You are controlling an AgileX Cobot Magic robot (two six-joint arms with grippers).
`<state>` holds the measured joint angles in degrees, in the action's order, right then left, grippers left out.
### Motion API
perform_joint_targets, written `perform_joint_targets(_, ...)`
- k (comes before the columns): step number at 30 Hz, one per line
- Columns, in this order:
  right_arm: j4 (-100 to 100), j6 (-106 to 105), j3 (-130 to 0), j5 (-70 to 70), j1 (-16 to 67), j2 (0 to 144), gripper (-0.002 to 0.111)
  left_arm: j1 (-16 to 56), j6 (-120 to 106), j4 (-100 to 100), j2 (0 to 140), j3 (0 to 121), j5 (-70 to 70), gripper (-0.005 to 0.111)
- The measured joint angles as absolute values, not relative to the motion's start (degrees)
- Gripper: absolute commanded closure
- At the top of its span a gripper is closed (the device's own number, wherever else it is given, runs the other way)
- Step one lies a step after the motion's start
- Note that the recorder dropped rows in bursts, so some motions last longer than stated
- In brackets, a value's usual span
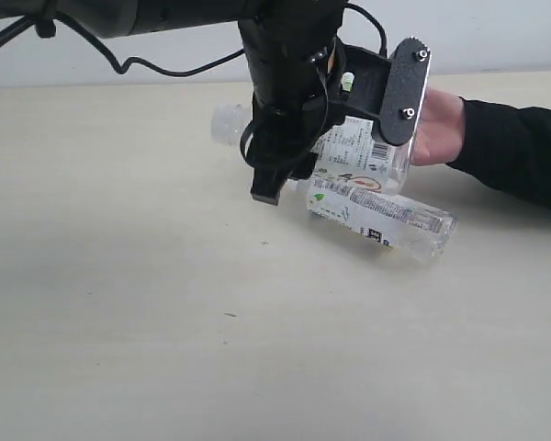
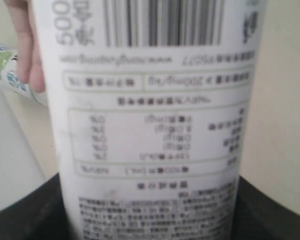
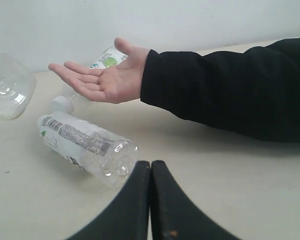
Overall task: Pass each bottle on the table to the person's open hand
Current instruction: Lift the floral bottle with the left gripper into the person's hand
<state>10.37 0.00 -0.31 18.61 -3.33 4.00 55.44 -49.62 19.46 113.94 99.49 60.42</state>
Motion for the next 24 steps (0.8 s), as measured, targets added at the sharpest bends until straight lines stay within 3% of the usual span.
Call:
perform_joint_targets(7,10.4,0.0,-0.3,18.6,-3.3,4.0,0.108,55.7,-54.0,19.6,113.9,99.7,53.0,0.107)
perform_joint_targets(15,10.4,0.0,-0.3,18.6,-3.3,4.0,0.108,55.7,-76.2,20.0,114.1,99.7,43.5,0.107)
perform_joint_targets(24,10.4,0.0,-0.3,18.6,-3.3,4.0,0.108,55.7,-79.0,27.2,119.6,100.1,33.3,0.107)
